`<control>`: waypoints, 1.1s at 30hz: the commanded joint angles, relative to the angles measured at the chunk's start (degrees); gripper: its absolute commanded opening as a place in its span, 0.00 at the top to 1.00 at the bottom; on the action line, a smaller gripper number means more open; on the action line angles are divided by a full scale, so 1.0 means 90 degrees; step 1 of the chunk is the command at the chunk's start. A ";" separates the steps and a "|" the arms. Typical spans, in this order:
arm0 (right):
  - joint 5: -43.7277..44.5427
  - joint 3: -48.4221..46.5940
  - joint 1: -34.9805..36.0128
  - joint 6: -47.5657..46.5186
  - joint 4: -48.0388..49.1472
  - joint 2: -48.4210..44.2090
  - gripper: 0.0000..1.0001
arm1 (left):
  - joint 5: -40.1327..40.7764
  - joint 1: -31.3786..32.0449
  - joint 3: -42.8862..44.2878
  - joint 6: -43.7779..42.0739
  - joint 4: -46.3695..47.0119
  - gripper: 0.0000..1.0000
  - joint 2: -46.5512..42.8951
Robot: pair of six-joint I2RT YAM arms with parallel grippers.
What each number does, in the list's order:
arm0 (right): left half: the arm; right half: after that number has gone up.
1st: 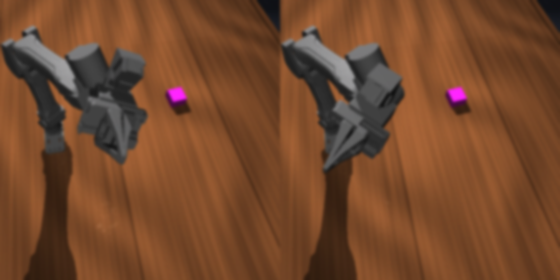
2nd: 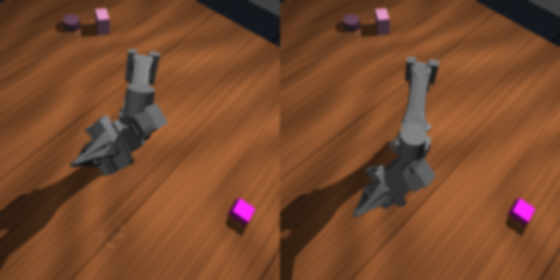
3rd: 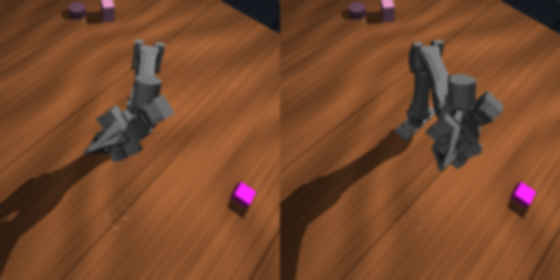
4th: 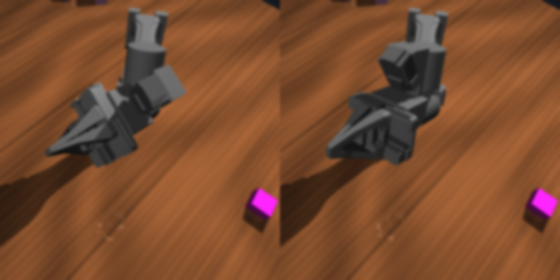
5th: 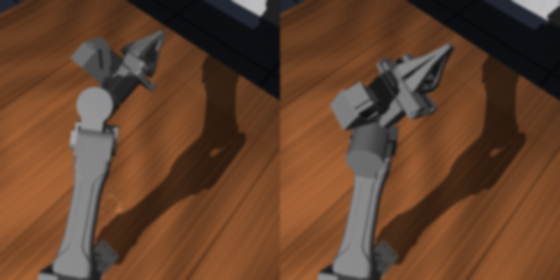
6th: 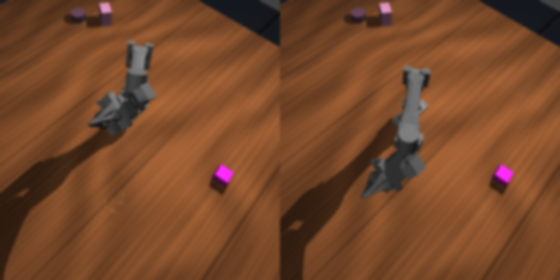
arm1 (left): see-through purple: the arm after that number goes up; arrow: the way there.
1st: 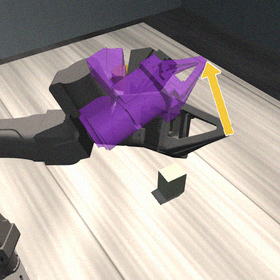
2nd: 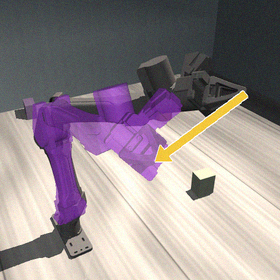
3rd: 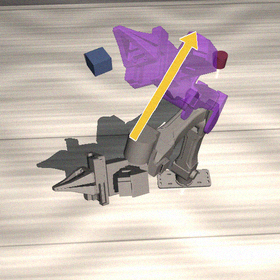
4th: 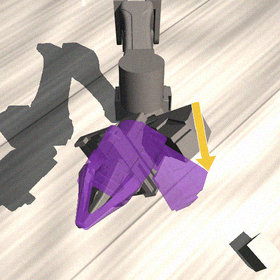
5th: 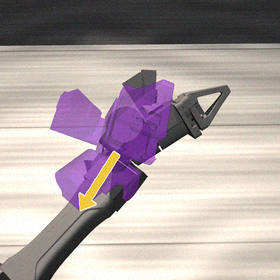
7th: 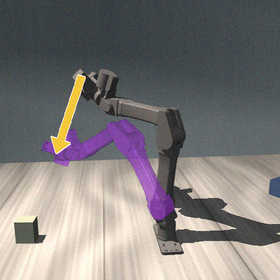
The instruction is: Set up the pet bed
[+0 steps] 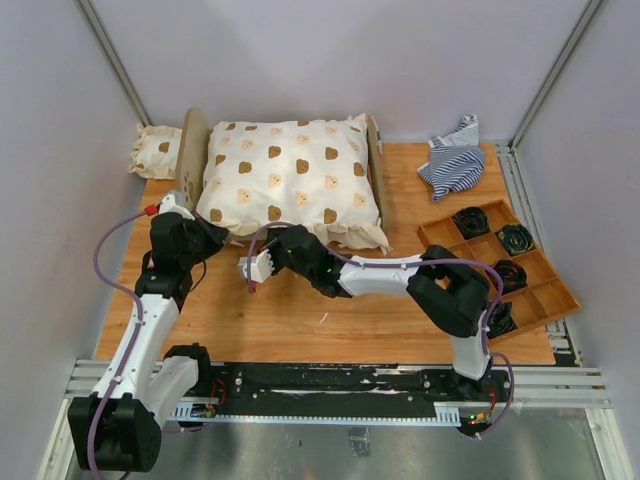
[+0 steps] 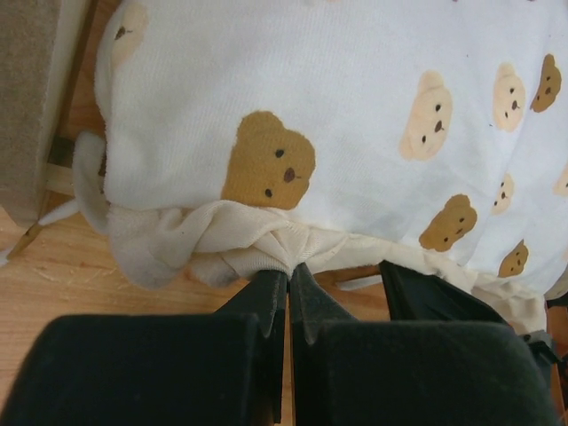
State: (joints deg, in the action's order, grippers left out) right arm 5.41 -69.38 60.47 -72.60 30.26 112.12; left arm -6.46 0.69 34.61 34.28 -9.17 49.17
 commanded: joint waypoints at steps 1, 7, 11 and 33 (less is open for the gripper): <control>-0.0082 0.0230 -0.0029 -0.0073 0.0107 -0.0689 1.00 | 0.0059 -0.0084 0.0129 -0.0107 0.0118 1.00 0.0035; -0.1577 0.0187 -0.0314 0.1212 -0.1149 -0.1526 1.00 | 0.0119 -0.0125 0.0099 -0.0005 0.0253 1.00 0.0118; -0.2424 0.0326 -0.0512 0.1643 -0.1510 -0.1905 1.00 | 0.0127 -0.0134 0.0100 0.0002 0.0359 1.00 0.0267; -0.2485 0.0477 -0.0055 0.2962 0.0056 -0.1120 0.63 | 0.1435 -0.0162 0.1133 -0.0248 -0.1062 0.39 -0.0085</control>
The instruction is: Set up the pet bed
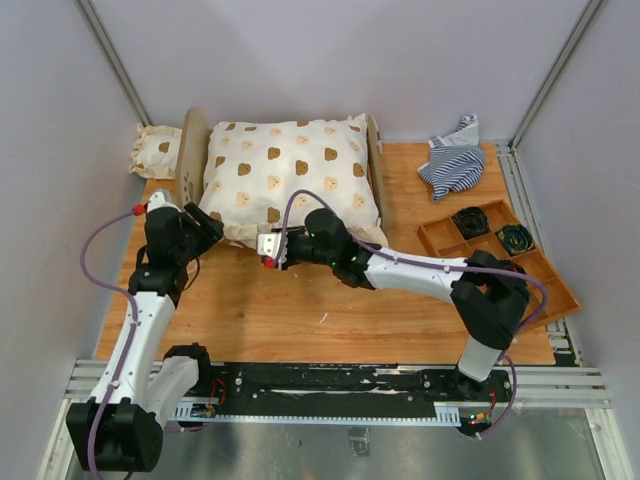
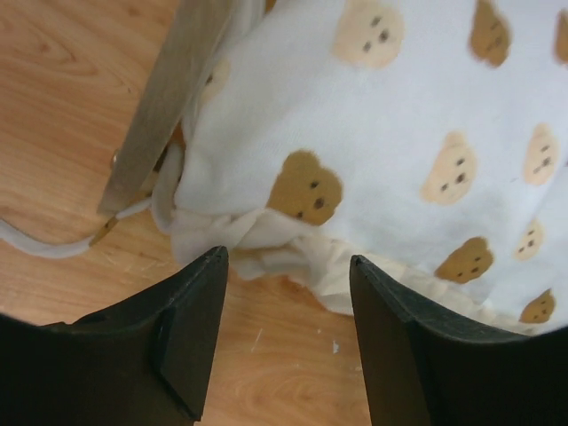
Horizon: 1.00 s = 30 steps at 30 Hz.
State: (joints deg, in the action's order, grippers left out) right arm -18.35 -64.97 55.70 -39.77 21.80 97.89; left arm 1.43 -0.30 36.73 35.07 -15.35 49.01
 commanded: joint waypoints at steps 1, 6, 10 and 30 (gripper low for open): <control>0.0285 -0.0161 0.0590 -0.0907 0.1020 0.0639 0.61 | 0.0731 -0.0055 0.1053 -0.0363 -0.0528 0.38 -0.0073; 0.0868 -0.1117 0.0936 -0.1693 0.1047 0.1521 0.55 | 0.1030 -0.0137 0.1447 -0.0407 -0.0755 0.37 -0.0148; 0.1394 -0.1731 0.1036 -0.2056 0.1442 0.2229 0.52 | 0.1083 -0.0175 0.1619 -0.0428 -0.0836 0.33 -0.0020; -0.0292 -0.2358 0.0621 -0.1735 -0.0515 0.1877 1.00 | 0.0872 -0.0283 0.0872 -0.0261 0.0061 0.43 0.0544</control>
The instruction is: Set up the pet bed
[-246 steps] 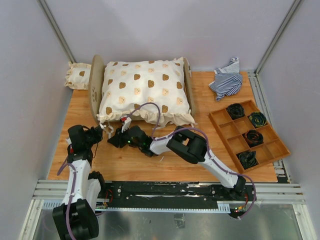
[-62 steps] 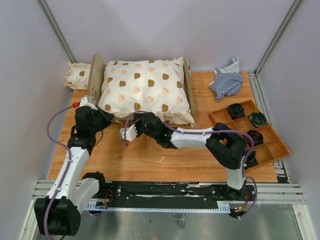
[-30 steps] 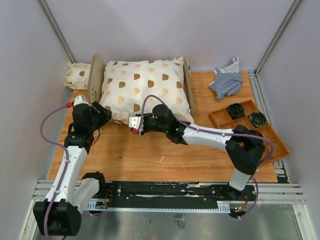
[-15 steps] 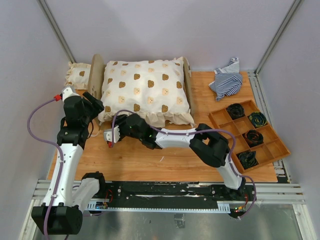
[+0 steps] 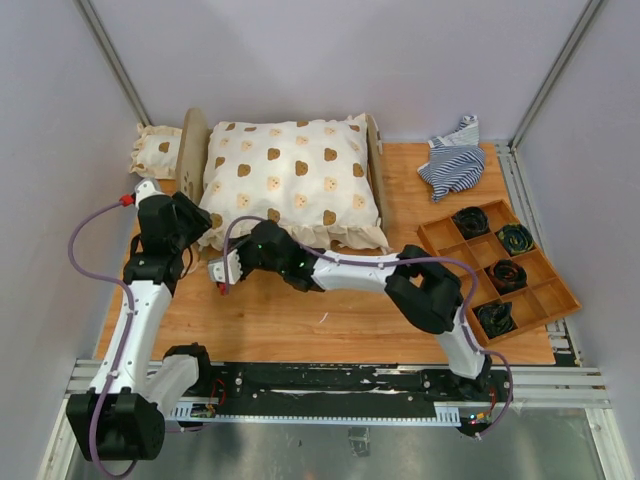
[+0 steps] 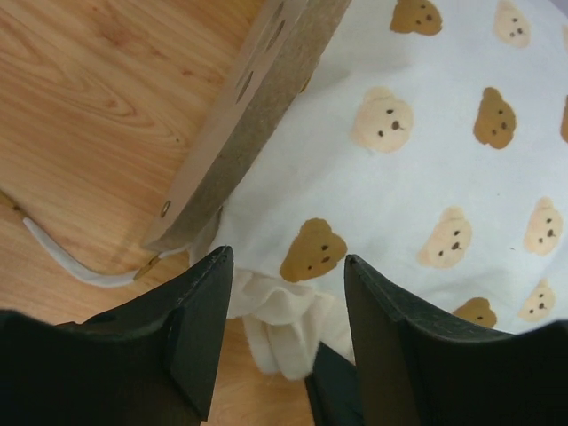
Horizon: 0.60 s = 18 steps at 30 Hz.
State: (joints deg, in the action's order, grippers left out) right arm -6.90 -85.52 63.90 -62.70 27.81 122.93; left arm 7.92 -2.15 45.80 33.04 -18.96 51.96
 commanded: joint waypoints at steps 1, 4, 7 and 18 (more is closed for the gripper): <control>-0.1815 -0.0122 -0.0360 0.0955 -0.1455 -0.0921 1.00 | 0.0180 -0.0082 -0.0150 -0.0034 0.0486 0.45 0.0281; -0.2352 -0.0270 -0.0477 0.1195 -0.2073 -0.0759 0.98 | 0.0253 -0.0093 -0.0203 -0.0071 0.0606 0.48 0.0375; -0.2450 -0.0403 -0.0478 0.1230 -0.2318 -0.0428 1.00 | 0.0354 -0.0093 -0.0235 -0.0136 0.0644 0.48 0.0381; -0.1538 0.0044 -0.0457 0.1639 -0.1617 -0.0798 0.64 | 0.0278 -0.0103 -0.0062 -0.0277 0.0329 0.48 0.0214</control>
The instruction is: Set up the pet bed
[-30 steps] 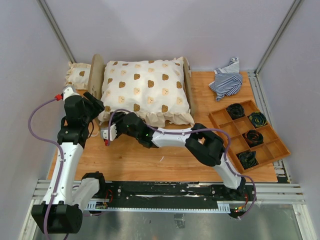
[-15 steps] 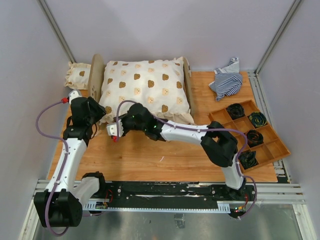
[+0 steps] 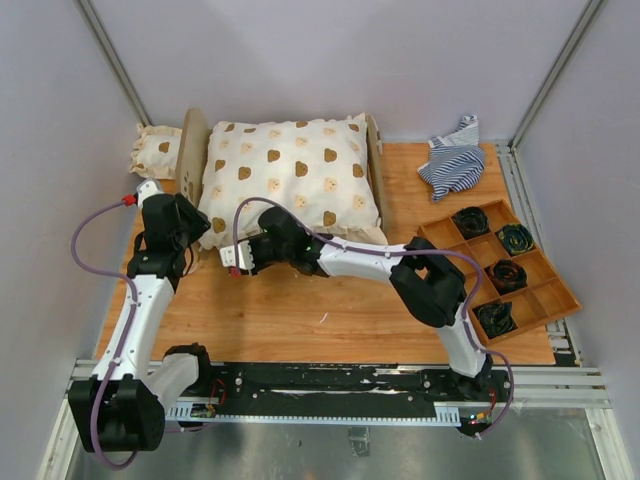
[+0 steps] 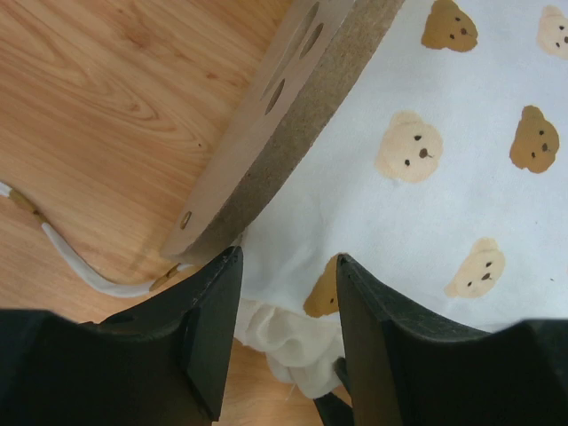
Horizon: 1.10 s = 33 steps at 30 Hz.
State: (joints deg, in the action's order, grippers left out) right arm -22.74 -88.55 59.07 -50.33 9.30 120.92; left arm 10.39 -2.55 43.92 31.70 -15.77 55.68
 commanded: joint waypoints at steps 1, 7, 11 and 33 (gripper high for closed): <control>0.0205 0.0585 0.0136 0.0166 0.0640 -0.0730 0.62 | -0.0035 -0.0059 0.0200 -0.0125 -0.0096 0.47 -0.0261; 0.0714 0.0937 0.0713 -0.0747 0.1480 -0.0901 0.60 | -0.0466 -0.0107 0.0673 -0.0030 -0.0552 0.40 -0.0491; 0.1282 0.0490 0.1031 -0.1172 0.1538 -0.0320 0.61 | -0.0483 -0.0126 0.0920 -0.0129 -0.0710 0.38 -0.0595; 0.3307 -0.0973 0.1007 -0.1756 0.2028 0.1208 1.00 | -0.0687 -0.0244 0.0702 -0.0222 -0.0602 0.37 -0.0607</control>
State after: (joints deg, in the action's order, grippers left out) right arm 6.24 -97.23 68.97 -65.95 24.32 133.62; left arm 4.27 -4.38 51.20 30.39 -22.79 50.52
